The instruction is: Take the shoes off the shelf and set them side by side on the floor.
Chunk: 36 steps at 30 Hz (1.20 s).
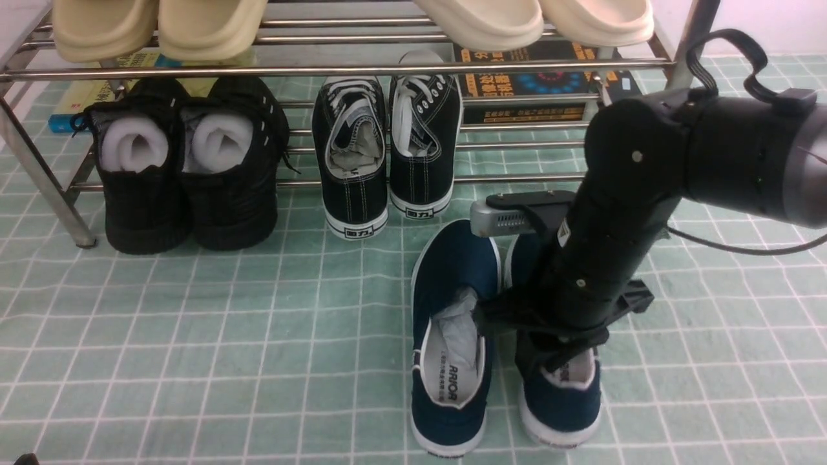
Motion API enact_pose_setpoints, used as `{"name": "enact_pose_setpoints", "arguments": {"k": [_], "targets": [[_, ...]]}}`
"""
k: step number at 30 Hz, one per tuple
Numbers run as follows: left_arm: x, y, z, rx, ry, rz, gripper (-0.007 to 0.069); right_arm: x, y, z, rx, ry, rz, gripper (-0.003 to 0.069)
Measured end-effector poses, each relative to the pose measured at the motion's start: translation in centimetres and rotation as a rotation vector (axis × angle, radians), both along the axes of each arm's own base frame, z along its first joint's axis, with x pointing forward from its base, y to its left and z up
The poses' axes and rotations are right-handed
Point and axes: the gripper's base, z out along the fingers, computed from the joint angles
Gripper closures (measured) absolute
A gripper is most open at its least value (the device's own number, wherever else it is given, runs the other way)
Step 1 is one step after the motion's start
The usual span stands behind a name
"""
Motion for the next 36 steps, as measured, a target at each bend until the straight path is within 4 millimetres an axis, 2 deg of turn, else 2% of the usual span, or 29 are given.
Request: {"name": "enact_pose_setpoints", "arguments": {"k": [3,6,9,11,13,16,17,19,21,22,23,25,26,28,30,32,36], "targets": [[0.0,0.0,0.0,0.0,0.0,0.0,0.0383,0.0,0.1,0.9,0.0,0.013,0.012,0.0334],[0.0,0.0,0.0,0.0,0.0,0.0,0.0383,0.3,0.3,3.0,-0.006,0.008,0.078,0.0257],[0.0,0.0,0.0,0.0,0.0,0.0,0.0383,0.8,0.4,5.1,0.001,-0.077,0.146,0.024],[0.0,0.0,0.0,0.0,0.0,0.0,0.0383,0.6,0.0,6.6,0.002,-0.139,0.181,0.0253],[0.0,0.0,0.0,0.0,0.0,0.0,0.0383,0.2,-0.5,7.9,-0.001,-0.179,0.196,0.0281],[0.0,0.0,0.0,0.0,0.0,0.0,0.0383,-1.4,-2.2,11.3,-0.013,-0.291,0.209,0.0391],[0.0,0.0,0.0,0.0,0.0,0.0,0.0383,-1.5,-2.4,11.5,-0.017,-0.3,0.209,0.0409],[0.0,0.0,0.0,0.0,0.0,0.0,0.0383,-3.2,-3.8,14.3,-0.002,-0.389,0.204,0.0512],[0.0,0.0,0.0,0.0,0.0,0.0,0.0383,-4.8,-5.2,15.9,0.002,-0.446,0.201,0.0603],[0.0,0.0,0.0,0.0,0.0,0.0,0.0383,-6.2,-6.4,16.8,0.005,-0.481,0.197,0.0655],[0.0,0.0,0.0,0.0,0.0,0.0,0.0383,-6.4,-6.5,16.9,0.007,-0.485,0.197,0.0655],[0.0,0.0,0.0,0.0,0.0,0.0,0.0383,-9.4,-8.7,17.4,0.008,-0.519,0.193,0.0673],[0.0,0.0,0.0,0.0,0.0,0.0,0.0383,-9.6,-8.8,17.4,0.009,-0.52,0.193,0.0673],[0.0,0.0,0.0,0.0,0.0,0.0,0.0383,-12.2,-10.7,16.5,0.014,-0.538,0.19,0.0673],[0.0,0.0,0.0,0.0,0.0,0.0,0.0383,-13.2,-11.4,15.6,0.037,-0.58,0.18,0.0673],[0.0,0.0,0.0,0.0,0.0,0.0,0.0383,-14.4,-12.4,13.3,0.093,-0.701,0.166,0.0673],[0.0,0.0,0.0,0.0,0.0,0.0,0.0383,-15.0,-12.8,9.9,0.16,-0.834,0.137,0.0673]]}}
